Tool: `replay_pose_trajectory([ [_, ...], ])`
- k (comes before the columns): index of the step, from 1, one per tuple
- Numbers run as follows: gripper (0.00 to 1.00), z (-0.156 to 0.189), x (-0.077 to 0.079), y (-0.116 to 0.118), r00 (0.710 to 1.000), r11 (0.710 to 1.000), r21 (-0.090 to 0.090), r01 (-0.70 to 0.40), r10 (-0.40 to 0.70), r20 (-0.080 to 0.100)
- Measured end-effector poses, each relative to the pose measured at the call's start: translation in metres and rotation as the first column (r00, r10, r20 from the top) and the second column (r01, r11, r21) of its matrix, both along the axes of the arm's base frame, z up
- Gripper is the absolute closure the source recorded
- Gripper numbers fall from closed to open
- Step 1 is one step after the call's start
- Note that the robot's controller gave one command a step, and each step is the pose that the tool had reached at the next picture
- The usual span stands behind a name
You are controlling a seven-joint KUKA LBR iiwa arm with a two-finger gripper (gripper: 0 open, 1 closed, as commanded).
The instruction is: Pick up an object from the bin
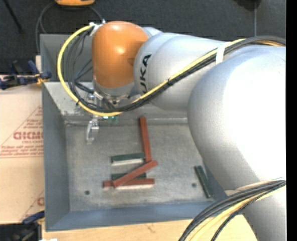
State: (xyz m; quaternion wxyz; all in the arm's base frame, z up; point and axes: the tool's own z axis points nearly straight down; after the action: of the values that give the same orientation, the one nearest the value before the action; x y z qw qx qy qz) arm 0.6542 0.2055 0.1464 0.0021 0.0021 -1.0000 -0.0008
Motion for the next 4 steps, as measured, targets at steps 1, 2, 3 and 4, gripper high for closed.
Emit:
replay_pose_trajectory([
  [1, 0.0, 0.006, 0.002, -0.001, 1.0, 1.0, 0.002, 0.003, -0.003, 0.008],
  [2, 0.0, -0.004, -0.045, -0.063, 0.999, 0.999, -0.002, -0.036, 0.036, 0.009],
  [3, 0.0, -0.031, -0.066, -0.09, 0.976, 0.976, -0.004, -0.218, 0.218, 0.008],
  [4, 1.0, -0.065, -0.066, -0.136, 0.984, 0.984, 0.003, -0.176, 0.176, 0.013],
])
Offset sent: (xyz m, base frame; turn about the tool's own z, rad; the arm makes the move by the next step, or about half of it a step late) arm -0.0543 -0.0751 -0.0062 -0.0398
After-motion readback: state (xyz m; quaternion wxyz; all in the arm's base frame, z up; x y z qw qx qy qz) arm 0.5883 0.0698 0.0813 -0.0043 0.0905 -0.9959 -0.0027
